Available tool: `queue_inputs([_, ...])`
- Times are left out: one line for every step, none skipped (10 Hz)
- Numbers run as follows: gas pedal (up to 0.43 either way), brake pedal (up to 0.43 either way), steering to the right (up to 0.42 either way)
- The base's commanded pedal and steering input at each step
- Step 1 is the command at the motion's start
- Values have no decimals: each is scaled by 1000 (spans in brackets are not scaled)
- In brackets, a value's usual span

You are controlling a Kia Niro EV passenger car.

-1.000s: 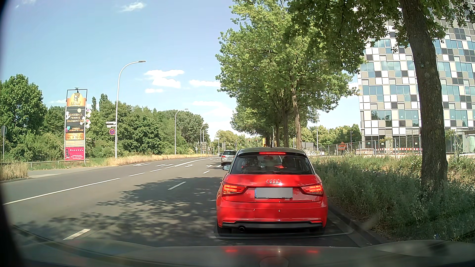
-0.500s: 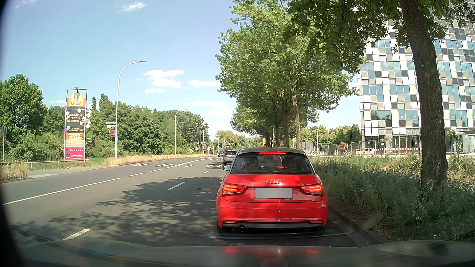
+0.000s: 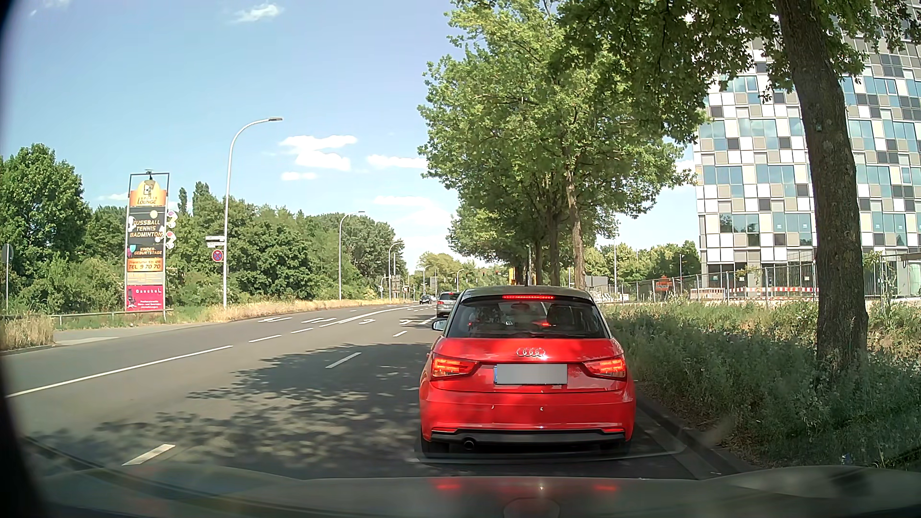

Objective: Follow the waypoints while adhering to traffic rules and regulations

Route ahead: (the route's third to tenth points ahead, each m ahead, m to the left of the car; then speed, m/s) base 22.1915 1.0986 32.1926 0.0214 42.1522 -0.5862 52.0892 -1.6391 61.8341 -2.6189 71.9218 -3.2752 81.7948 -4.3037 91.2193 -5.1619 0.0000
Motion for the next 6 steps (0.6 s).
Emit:
queue_inputs([0, 220, 0])
queue_inputs([0, 220, 0])
queue_inputs([0, 226, 0])
queue_inputs([0, 226, 1])
queue_inputs([0, 220, 0])
queue_inputs([0, 226, 0])
